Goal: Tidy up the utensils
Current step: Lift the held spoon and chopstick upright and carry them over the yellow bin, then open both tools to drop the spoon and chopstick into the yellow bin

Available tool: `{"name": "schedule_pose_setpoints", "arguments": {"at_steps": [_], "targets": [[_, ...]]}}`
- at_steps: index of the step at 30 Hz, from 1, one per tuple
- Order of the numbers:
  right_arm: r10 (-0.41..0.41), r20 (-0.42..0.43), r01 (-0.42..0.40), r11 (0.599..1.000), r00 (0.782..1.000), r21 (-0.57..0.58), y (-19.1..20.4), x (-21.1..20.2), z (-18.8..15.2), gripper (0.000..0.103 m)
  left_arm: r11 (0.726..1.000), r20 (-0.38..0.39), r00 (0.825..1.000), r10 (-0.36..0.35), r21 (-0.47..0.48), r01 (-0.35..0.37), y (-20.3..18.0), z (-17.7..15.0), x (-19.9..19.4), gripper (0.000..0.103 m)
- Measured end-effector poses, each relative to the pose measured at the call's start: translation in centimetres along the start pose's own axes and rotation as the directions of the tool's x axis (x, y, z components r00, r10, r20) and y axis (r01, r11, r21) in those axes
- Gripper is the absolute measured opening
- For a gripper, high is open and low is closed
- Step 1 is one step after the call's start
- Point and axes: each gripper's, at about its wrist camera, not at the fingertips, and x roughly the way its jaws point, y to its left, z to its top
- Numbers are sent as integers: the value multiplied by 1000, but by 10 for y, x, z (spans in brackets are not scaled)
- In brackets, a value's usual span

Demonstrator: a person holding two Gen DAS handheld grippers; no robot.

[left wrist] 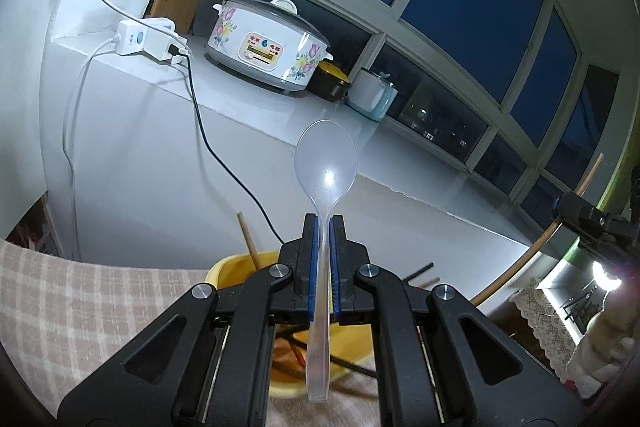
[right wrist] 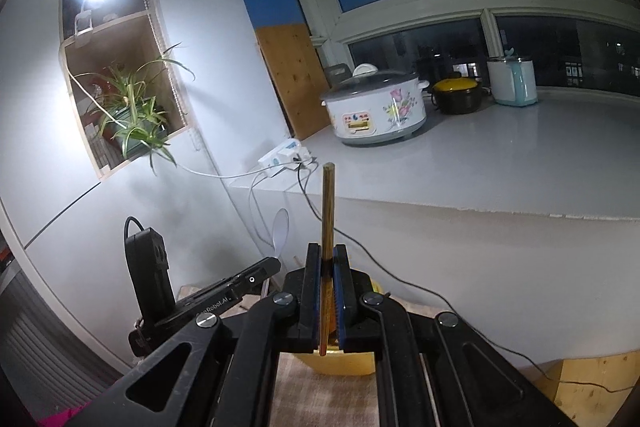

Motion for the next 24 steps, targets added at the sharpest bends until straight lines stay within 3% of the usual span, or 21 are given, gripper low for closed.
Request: {"name": "schedule_pose_setpoints", "arguments": {"at_steps": [11, 24], "targets": [[-15, -31, 16, 999, 999, 43, -17, 40, 0, 3, 998, 32, 999, 33, 54, -35, -1, -8, 25, 4], [-8, -108, 14, 998, 994, 54, -20, 75, -21, 3, 999, 32, 999, 29, 44, -31, 8, -22, 31, 4]]}}
